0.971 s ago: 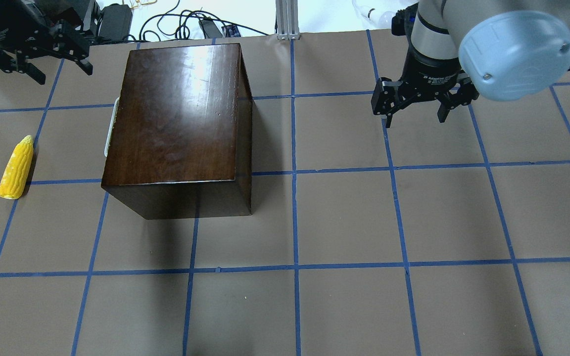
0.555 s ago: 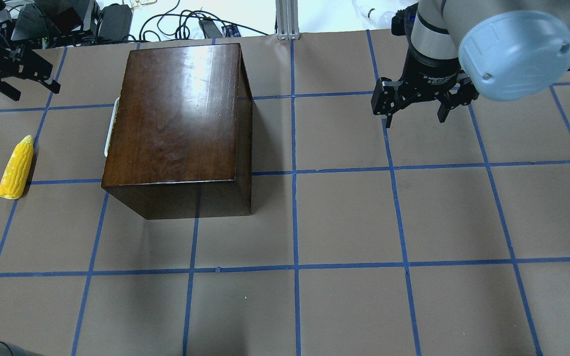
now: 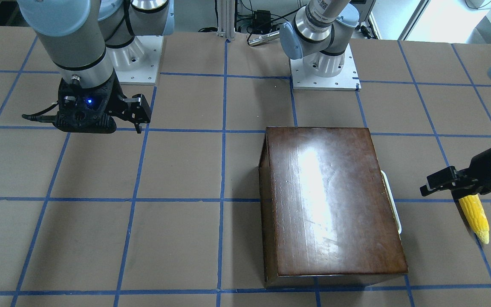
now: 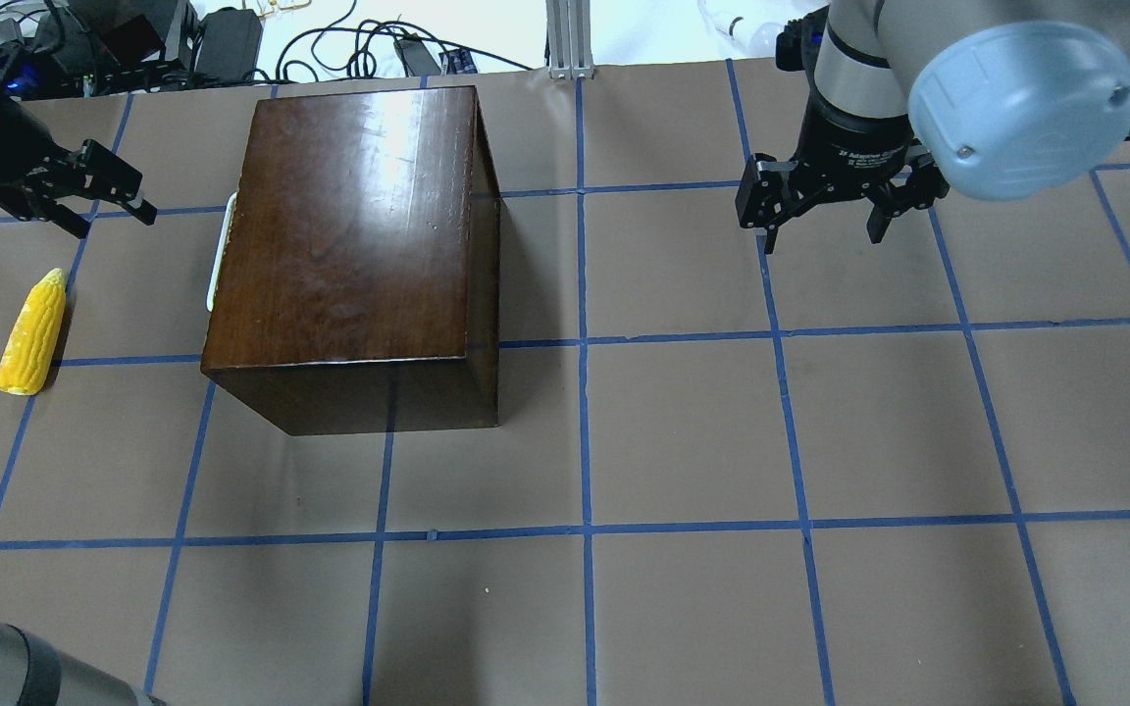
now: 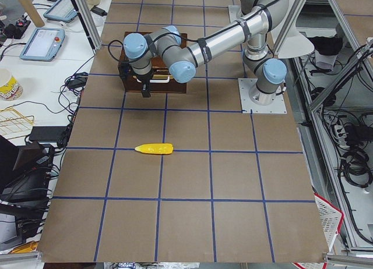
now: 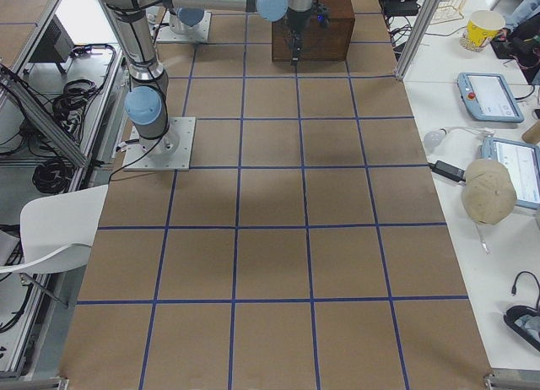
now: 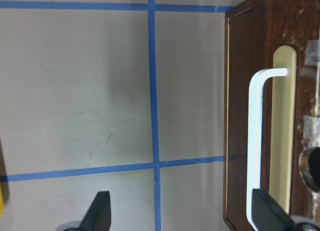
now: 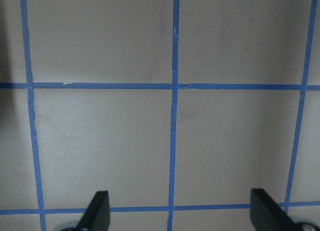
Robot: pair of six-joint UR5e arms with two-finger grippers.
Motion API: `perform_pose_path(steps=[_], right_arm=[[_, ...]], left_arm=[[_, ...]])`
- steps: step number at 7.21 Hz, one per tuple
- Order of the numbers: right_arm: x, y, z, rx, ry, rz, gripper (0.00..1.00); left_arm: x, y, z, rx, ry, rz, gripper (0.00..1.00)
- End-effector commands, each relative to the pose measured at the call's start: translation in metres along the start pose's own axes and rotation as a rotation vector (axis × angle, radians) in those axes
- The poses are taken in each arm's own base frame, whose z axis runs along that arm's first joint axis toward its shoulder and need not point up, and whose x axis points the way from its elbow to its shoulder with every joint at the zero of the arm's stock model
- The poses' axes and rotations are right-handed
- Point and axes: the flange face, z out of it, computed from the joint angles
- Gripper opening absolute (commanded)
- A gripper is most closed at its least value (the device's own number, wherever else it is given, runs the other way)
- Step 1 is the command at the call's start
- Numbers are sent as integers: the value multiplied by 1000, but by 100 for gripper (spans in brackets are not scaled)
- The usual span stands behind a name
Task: Open drawer and put corn inside
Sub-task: 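Lower the left gripper and hook the white drawer handle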
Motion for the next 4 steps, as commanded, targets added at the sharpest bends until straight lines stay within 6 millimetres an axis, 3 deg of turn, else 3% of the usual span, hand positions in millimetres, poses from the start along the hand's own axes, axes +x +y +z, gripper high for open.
perform_pose_path(steps=[1, 4], right_arm=[[0, 0, 0, 0, -1, 0, 100], [0, 0, 0, -1, -1, 0, 100]], left_arm=[[4, -6, 25, -10, 61, 5, 100], [10, -3, 56, -59, 90, 9, 100]])
